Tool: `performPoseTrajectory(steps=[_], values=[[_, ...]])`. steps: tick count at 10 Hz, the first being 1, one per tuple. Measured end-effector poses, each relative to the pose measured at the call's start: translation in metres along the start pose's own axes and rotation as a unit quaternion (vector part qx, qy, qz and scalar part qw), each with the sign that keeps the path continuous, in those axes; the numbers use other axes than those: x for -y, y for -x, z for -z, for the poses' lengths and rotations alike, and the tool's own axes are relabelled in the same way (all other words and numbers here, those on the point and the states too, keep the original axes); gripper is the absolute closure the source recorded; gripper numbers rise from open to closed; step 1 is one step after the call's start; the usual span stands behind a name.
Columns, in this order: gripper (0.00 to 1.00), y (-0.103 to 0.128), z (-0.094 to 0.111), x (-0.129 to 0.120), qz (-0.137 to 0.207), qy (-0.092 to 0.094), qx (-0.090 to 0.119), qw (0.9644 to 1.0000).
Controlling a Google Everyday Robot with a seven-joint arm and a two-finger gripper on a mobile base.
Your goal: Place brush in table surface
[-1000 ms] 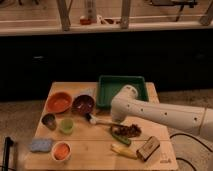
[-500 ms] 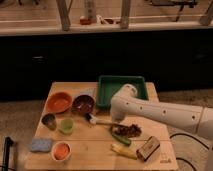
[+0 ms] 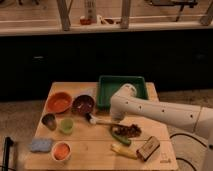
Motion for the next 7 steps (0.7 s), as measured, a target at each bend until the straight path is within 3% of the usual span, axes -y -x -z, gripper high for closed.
performPoseTrajectory(steps=[7], values=[[0.2,-0.0007,-0.0048,0.0011,0.004,0.007,0.0,1.0]])
